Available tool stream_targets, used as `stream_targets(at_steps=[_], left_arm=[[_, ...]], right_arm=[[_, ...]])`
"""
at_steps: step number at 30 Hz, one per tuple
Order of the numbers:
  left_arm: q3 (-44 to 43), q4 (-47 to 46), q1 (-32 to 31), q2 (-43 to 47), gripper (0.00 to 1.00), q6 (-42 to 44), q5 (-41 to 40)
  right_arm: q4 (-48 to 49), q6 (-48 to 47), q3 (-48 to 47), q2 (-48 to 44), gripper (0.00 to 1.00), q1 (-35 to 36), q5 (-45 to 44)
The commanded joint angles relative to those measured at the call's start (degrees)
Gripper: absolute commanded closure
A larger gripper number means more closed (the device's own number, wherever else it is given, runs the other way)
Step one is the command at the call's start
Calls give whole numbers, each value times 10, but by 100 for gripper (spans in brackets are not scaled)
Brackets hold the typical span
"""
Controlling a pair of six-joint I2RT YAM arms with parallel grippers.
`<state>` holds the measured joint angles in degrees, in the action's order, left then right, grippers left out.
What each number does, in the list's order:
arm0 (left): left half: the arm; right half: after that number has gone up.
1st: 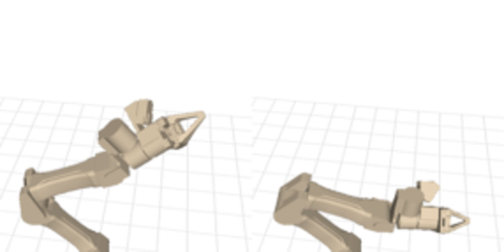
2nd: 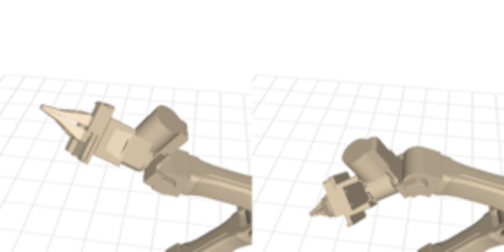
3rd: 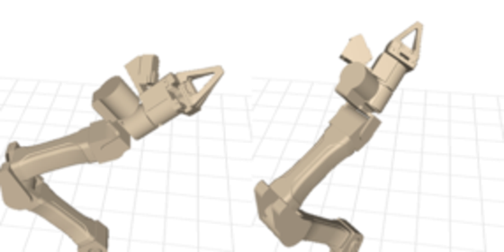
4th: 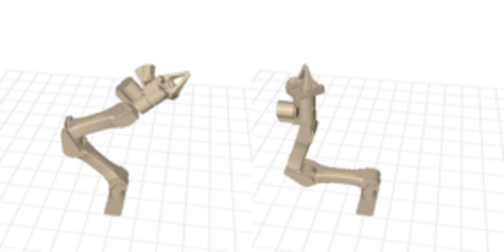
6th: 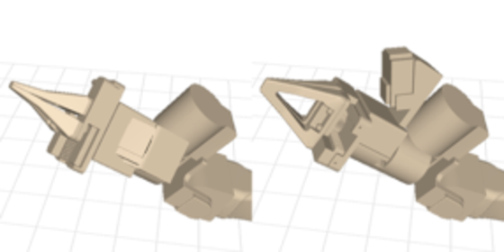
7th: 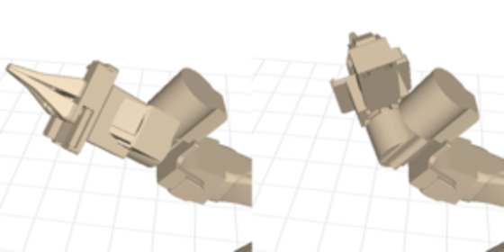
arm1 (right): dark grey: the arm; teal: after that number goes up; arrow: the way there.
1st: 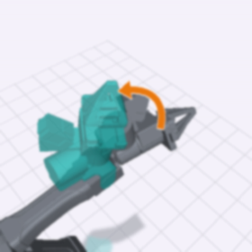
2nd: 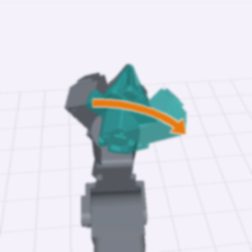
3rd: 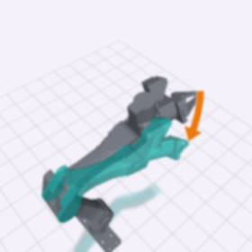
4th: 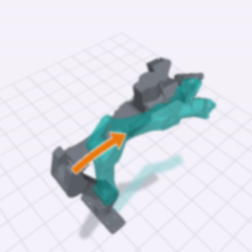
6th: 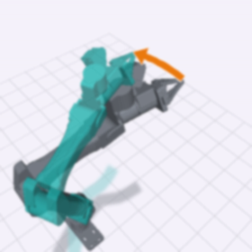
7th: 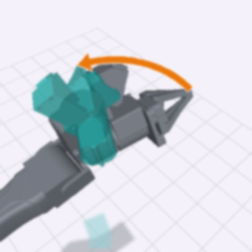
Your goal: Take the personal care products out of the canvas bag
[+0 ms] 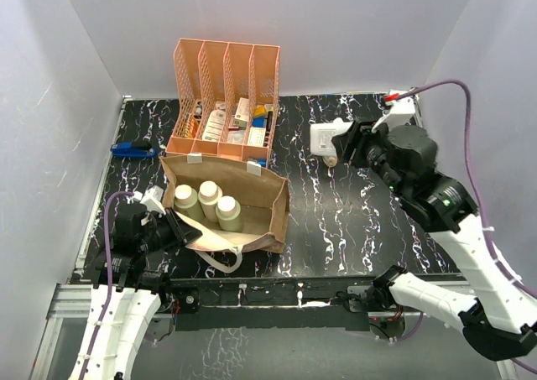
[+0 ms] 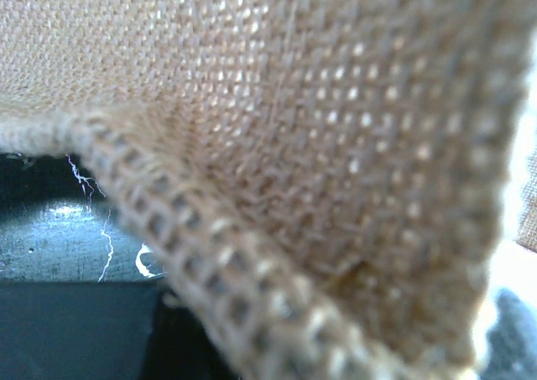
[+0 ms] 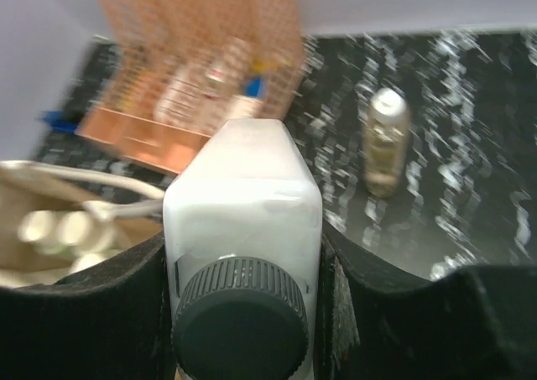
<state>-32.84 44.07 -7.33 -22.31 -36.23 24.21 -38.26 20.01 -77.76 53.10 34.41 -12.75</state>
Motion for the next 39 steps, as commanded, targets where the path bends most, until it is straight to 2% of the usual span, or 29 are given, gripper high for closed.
stream_targets(at_steps=[1,5,12,15,28,35,39], left_arm=[[6,24,5,-2,100,-1,1],[6,24,5,-1,100,-1,1],[6,23,5,1,100,0,2],[6,23,5,3,100,-1,2],[6,23,5,9,100,1,4],[7,22,5,10,100,2,6],[7,22,5,10,100,3,7]], right_arm=[[1,-5,44,44,92,-2,-155],[-9,16,93,104,92,-27,-145],[34,-10,91,197,92,-184,52],[42,-15,63,237,92,-216,21],[101,-109,-35,363,92,-253,0],[102,-142,-76,428,92,-287,95],[110,-137,-90,448,92,-289,114]])
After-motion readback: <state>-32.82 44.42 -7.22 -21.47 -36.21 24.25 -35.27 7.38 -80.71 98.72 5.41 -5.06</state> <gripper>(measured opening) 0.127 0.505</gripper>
